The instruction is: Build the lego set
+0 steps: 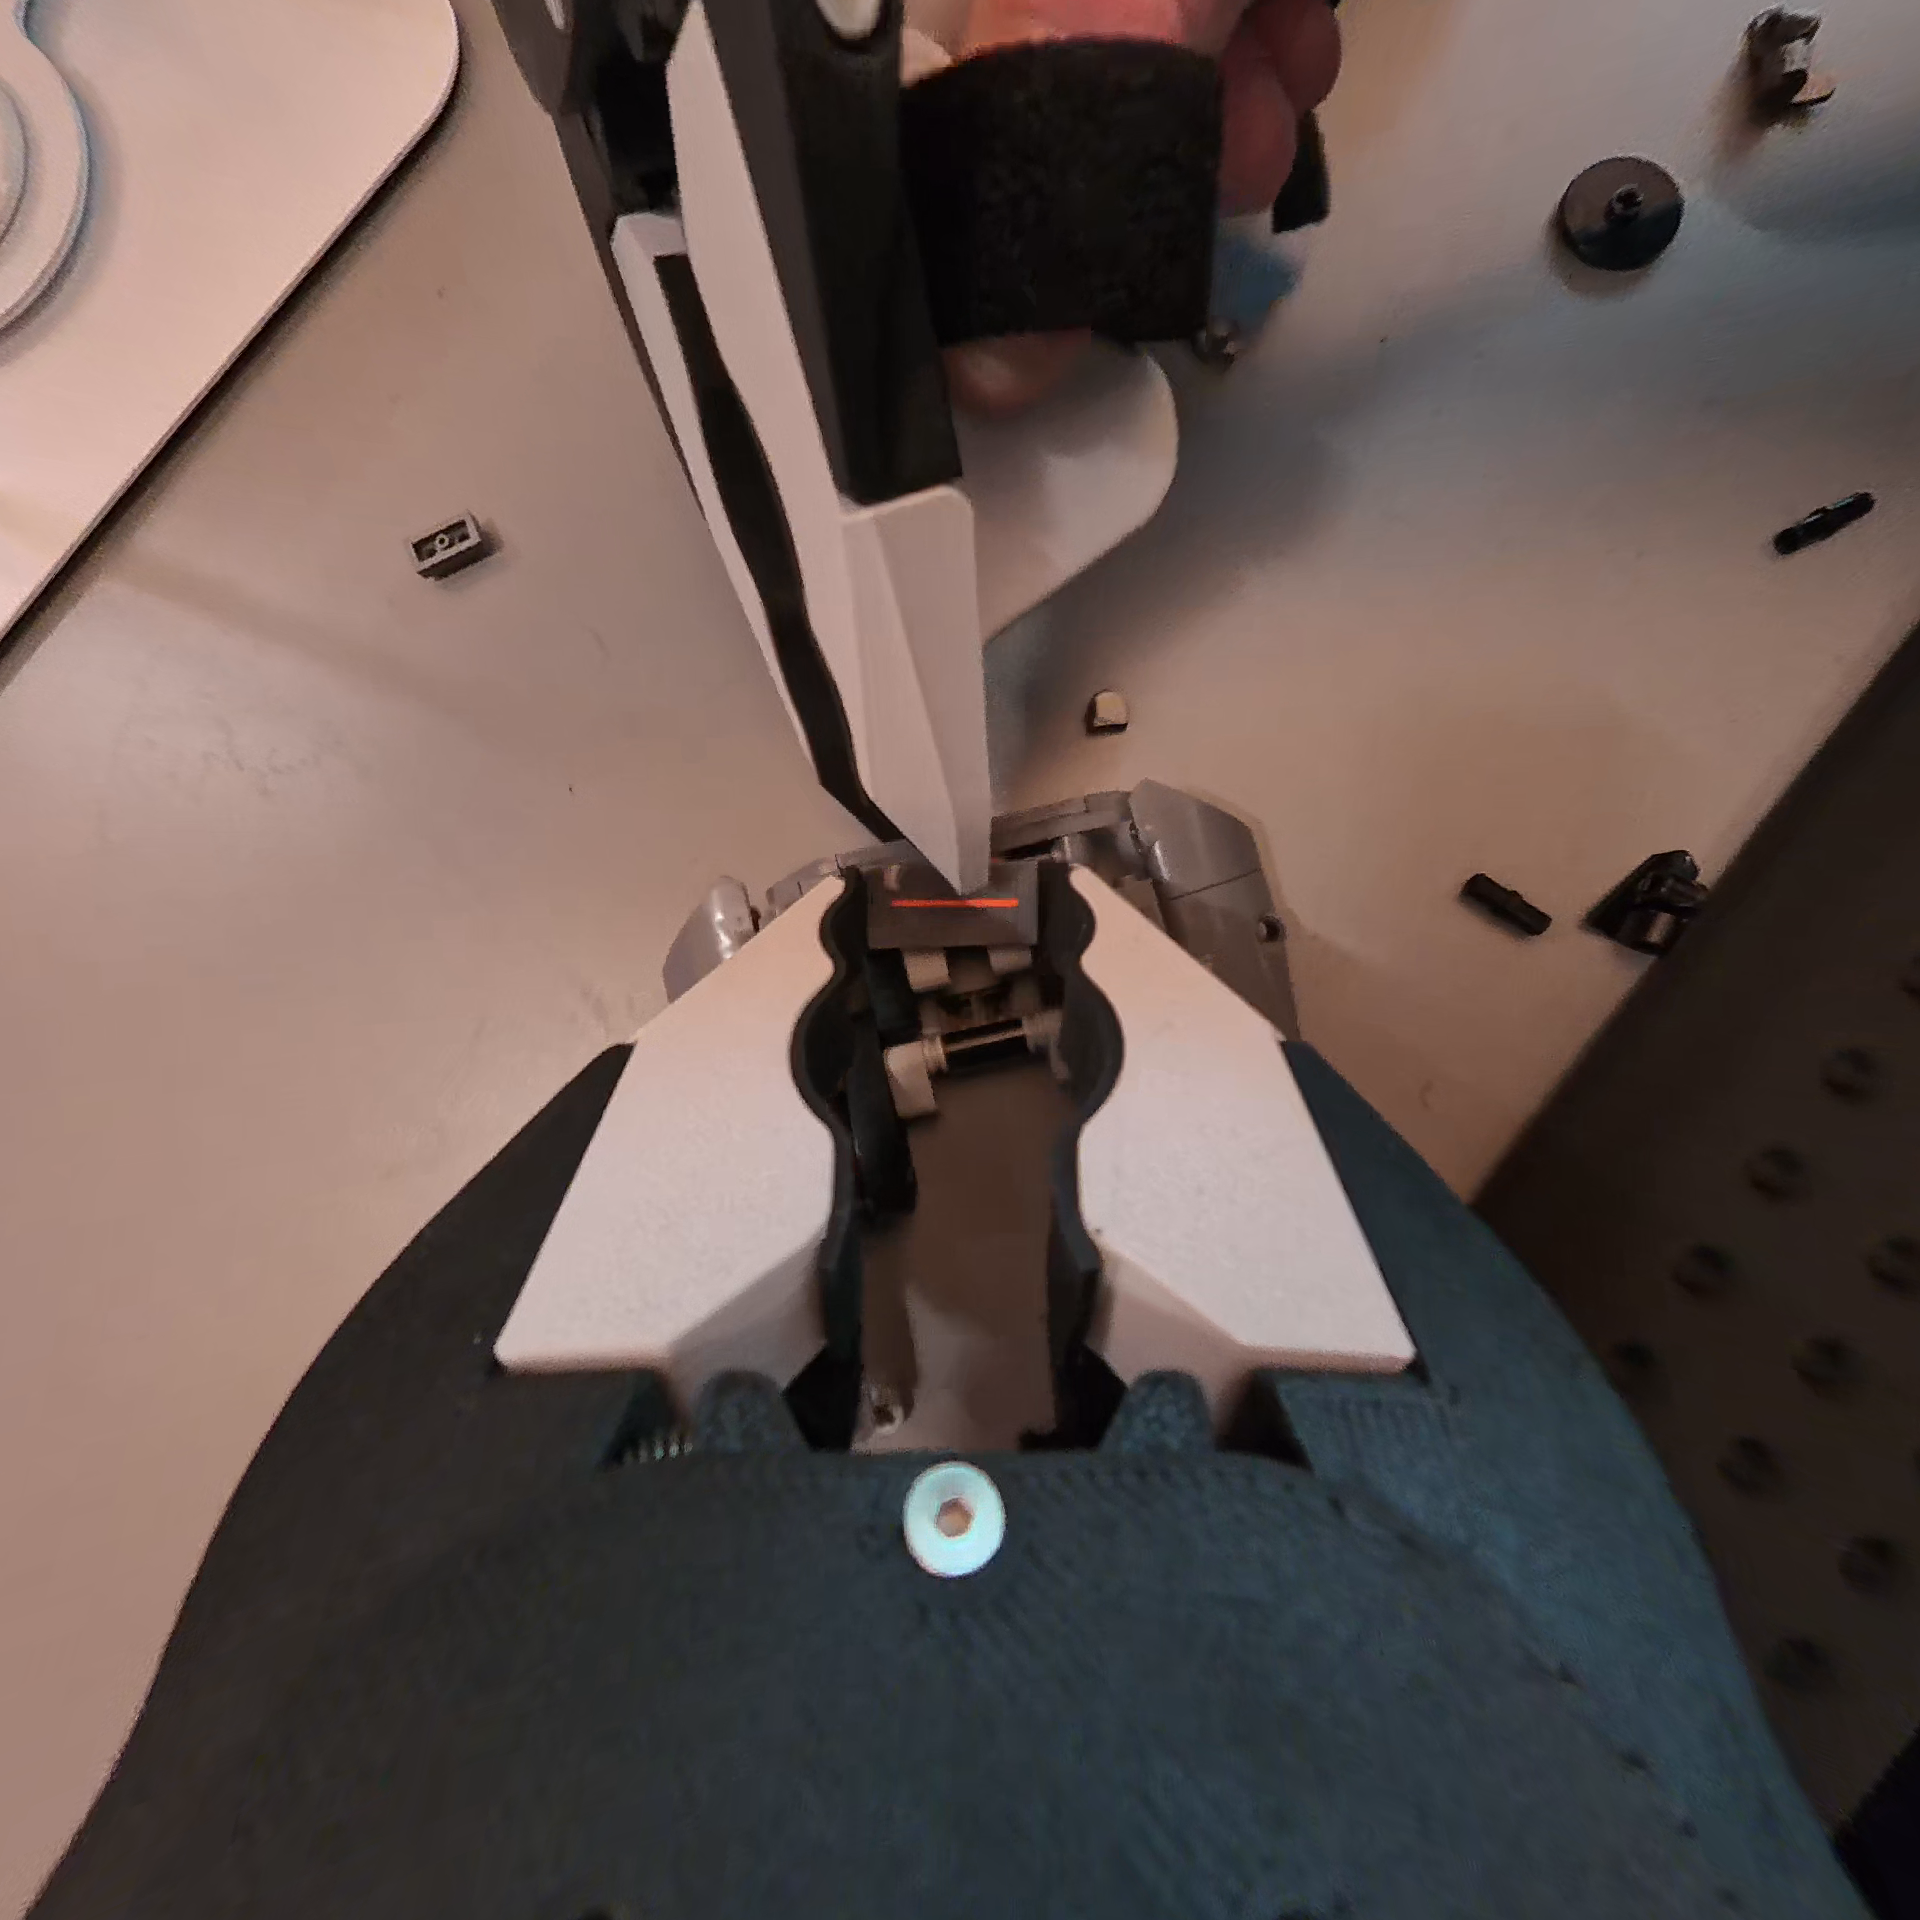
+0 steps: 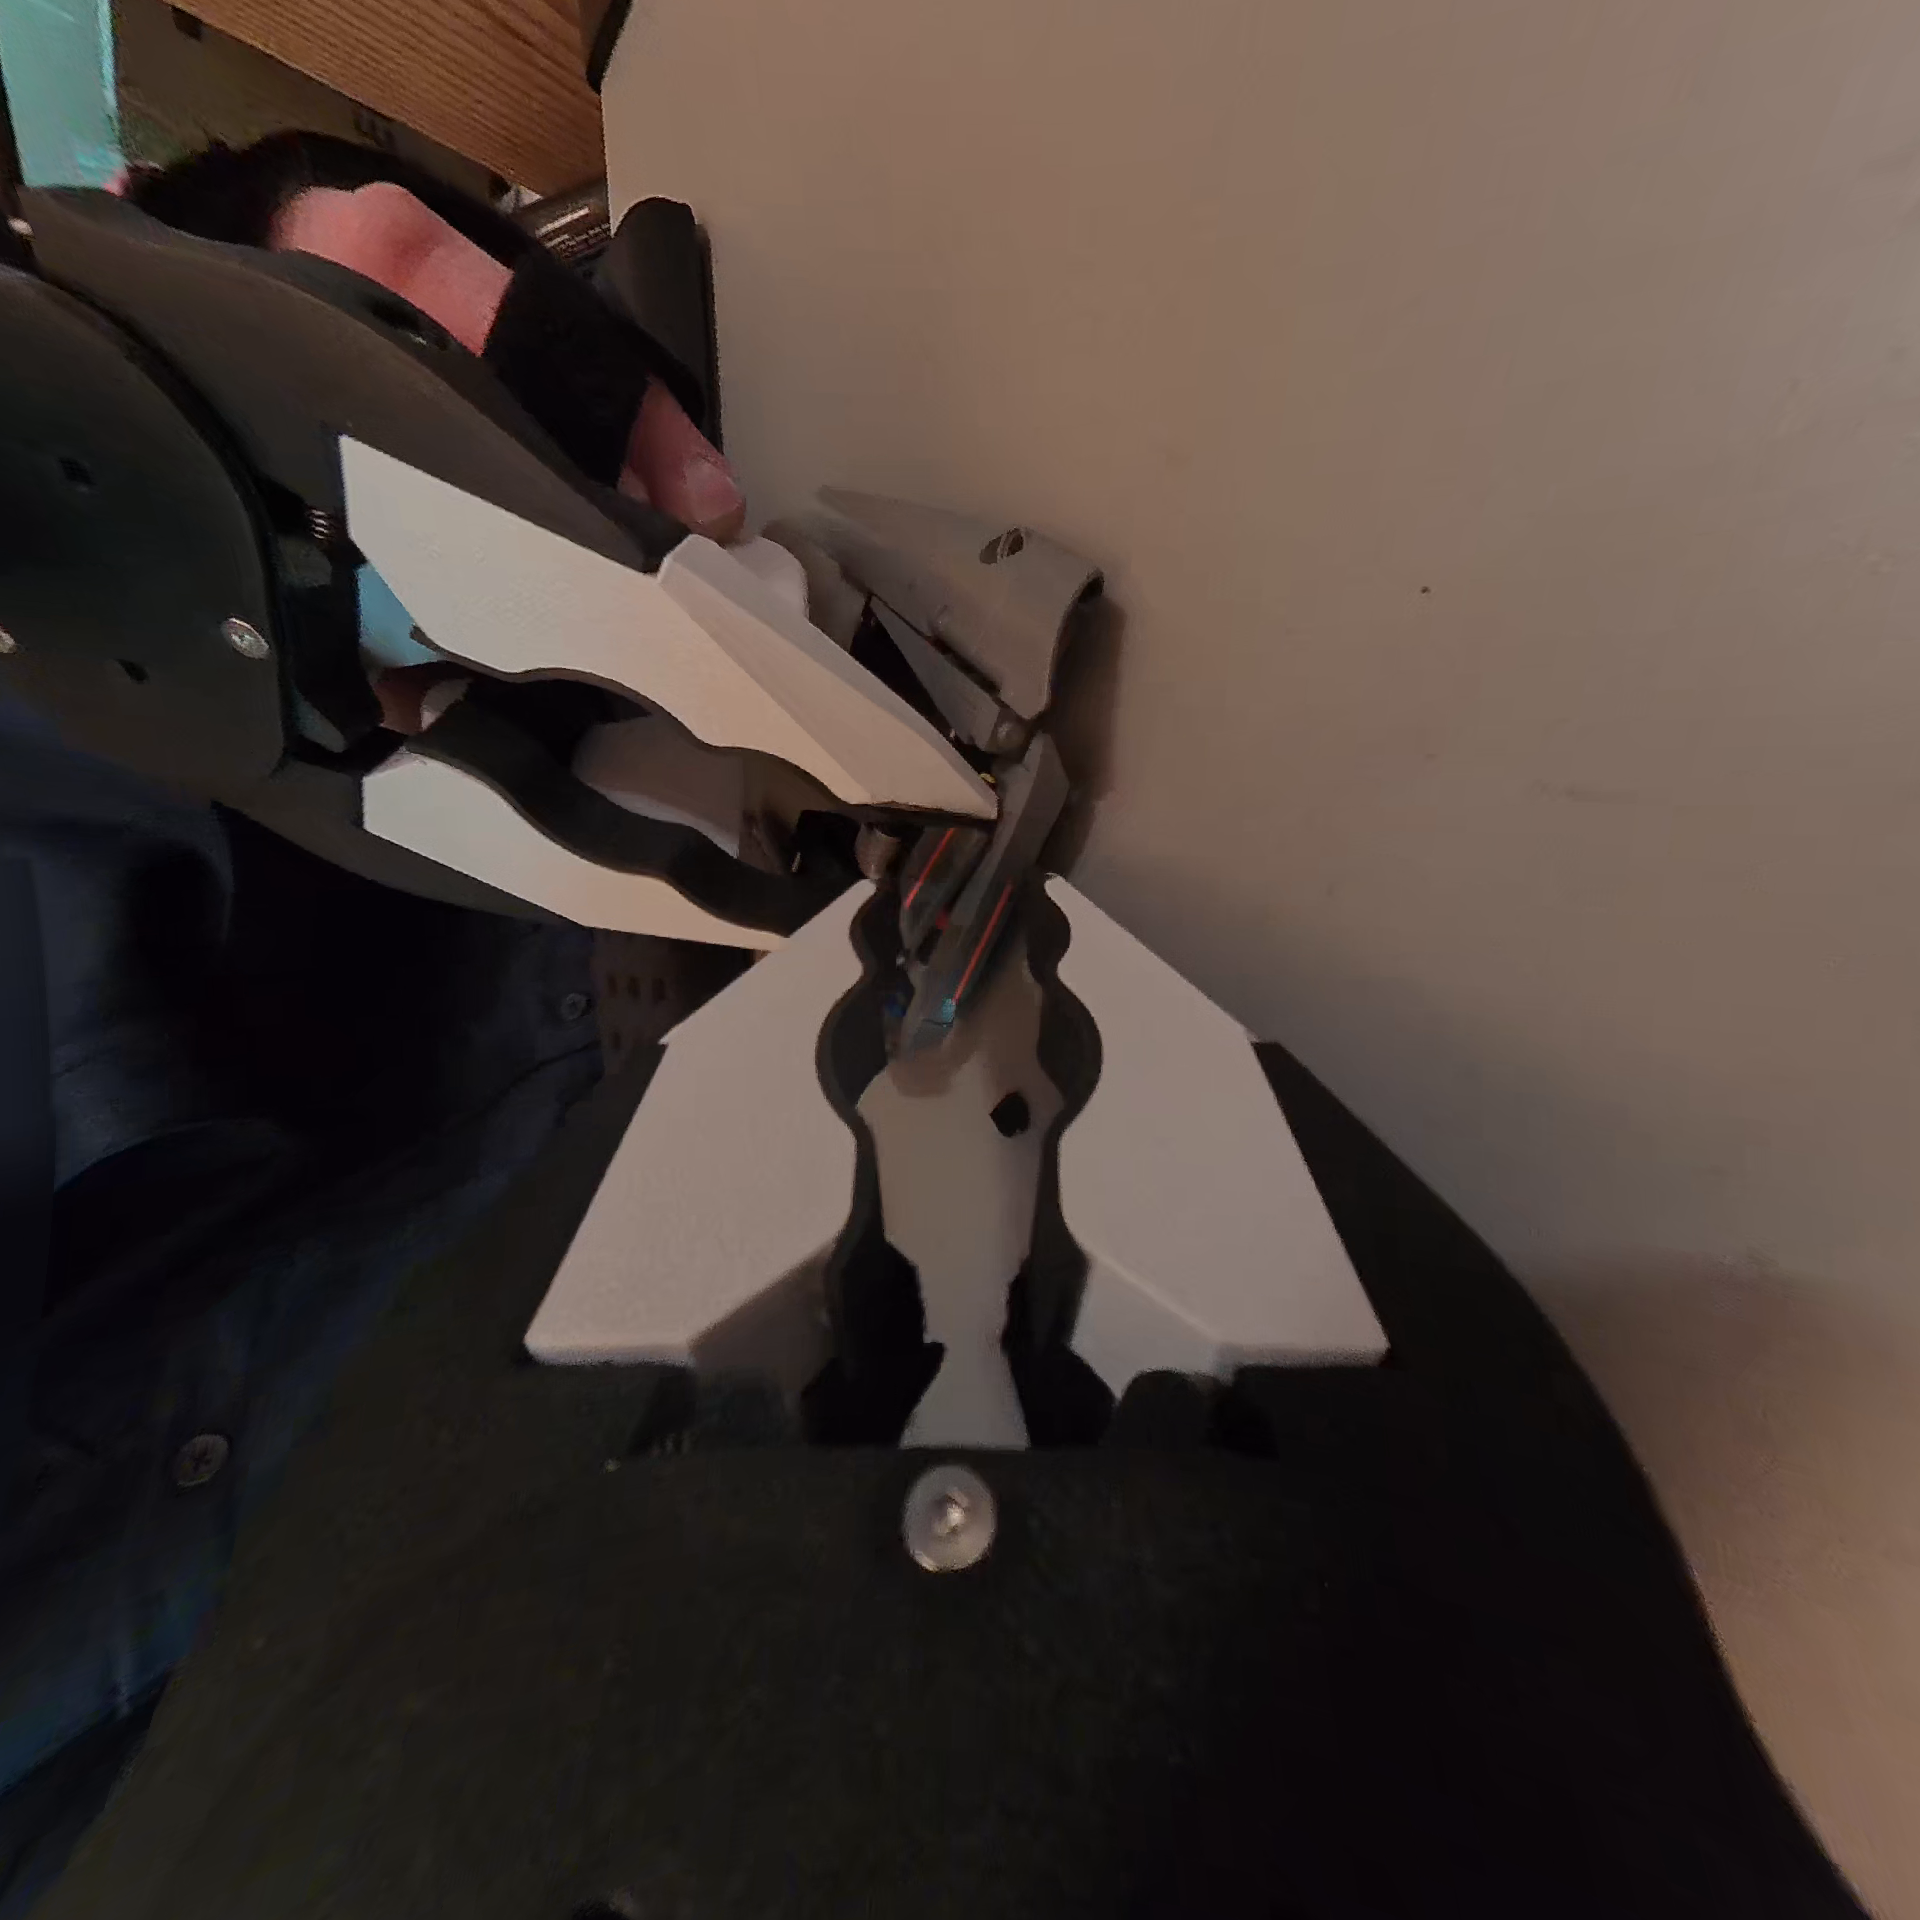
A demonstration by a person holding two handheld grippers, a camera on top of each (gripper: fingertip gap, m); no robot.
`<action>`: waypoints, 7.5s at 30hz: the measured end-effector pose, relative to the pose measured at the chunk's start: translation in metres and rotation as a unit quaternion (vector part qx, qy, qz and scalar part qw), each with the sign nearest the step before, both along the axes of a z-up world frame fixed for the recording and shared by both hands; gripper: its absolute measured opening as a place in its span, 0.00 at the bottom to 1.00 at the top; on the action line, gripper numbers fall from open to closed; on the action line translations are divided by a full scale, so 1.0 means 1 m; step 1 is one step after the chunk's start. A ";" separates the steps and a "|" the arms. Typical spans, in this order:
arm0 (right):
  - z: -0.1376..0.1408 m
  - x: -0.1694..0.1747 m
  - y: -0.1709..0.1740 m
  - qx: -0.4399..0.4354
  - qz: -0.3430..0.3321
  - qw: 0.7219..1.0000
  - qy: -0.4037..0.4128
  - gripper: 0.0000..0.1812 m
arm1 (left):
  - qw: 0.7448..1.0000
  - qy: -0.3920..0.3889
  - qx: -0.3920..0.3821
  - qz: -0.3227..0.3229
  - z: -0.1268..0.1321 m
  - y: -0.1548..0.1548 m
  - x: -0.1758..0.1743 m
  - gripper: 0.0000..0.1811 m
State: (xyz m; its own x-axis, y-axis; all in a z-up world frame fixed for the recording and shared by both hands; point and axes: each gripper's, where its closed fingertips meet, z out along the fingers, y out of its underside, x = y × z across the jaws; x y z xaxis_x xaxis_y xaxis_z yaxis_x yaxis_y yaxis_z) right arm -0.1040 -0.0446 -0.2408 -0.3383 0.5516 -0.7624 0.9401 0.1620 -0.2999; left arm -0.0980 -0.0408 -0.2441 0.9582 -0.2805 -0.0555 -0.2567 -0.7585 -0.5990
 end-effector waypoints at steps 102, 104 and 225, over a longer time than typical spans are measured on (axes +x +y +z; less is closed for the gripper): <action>-0.004 0.008 0.008 0.035 -0.140 0.988 0.055 0.07 | 1.000 0.027 0.012 0.003 -0.002 -0.004 -0.011 0.05; -0.004 0.008 0.008 0.035 -0.140 0.988 0.054 0.07 | 1.000 0.026 0.010 0.002 -0.002 -0.004 -0.012 0.05; 0.004 0.010 0.035 0.030 -0.141 0.985 0.099 0.18 | 0.942 0.284 0.107 -0.145 0.028 0.025 -0.039 0.19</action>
State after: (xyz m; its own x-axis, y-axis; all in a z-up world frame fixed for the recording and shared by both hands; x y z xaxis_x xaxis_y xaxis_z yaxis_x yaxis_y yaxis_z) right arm -0.0943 -0.0093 -0.2368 -0.3041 0.6871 -0.6599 0.8743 -0.0738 -0.4798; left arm -0.1366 -0.0156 -0.2157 0.6409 -0.4507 -0.6215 -0.7603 -0.4843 -0.4329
